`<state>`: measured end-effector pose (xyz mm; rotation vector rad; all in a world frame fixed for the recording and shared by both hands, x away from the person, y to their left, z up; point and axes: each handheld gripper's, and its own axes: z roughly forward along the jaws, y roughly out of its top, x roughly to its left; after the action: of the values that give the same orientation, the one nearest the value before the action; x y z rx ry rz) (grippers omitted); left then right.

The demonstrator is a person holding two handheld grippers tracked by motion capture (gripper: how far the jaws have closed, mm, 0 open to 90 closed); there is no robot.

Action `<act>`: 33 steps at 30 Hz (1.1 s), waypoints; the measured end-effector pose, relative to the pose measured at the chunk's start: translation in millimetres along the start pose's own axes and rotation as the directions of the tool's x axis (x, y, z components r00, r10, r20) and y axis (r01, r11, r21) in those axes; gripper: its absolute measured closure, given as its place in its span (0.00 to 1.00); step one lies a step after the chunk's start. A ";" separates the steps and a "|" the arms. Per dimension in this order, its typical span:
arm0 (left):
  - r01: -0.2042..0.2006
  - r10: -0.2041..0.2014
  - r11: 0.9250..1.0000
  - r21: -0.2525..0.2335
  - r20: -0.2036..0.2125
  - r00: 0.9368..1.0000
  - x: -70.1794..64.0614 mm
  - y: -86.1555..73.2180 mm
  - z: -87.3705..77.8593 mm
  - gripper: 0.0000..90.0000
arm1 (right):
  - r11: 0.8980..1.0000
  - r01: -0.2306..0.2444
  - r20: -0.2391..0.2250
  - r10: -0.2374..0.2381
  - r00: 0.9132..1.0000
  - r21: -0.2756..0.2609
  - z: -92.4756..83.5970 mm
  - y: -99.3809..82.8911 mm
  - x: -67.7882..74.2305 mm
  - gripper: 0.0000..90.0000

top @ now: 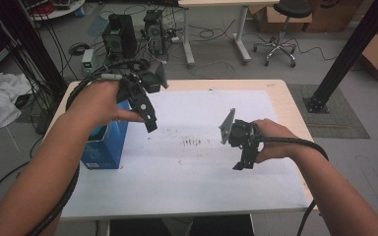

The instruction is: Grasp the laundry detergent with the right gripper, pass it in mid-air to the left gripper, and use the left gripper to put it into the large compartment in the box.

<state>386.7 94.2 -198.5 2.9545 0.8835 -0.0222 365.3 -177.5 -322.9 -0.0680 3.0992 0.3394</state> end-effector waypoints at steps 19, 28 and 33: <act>-0.394 0.393 0.917 0.060 0.019 0.919 -46.9 6.1 25.5 0.00 | 1.000 0.008 0.006 -0.008 1.000 0.028 -6.0 -0.1 1.6 0.00; -0.401 0.400 0.914 0.061 0.028 0.916 -44.1 6.2 27.4 0.00 | 1.000 0.000 0.005 0.000 1.000 0.028 -6.7 -4.1 0.5 0.00; -0.412 0.411 0.909 0.058 0.032 0.911 -43.9 6.4 28.7 0.00 | 1.000 -0.006 0.006 0.006 1.000 0.029 -7.3 -6.1 0.8 0.00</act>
<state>353.6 63.1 -225.5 3.1277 0.2431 -0.0609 364.6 -185.1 -317.1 -0.0570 3.0979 0.2937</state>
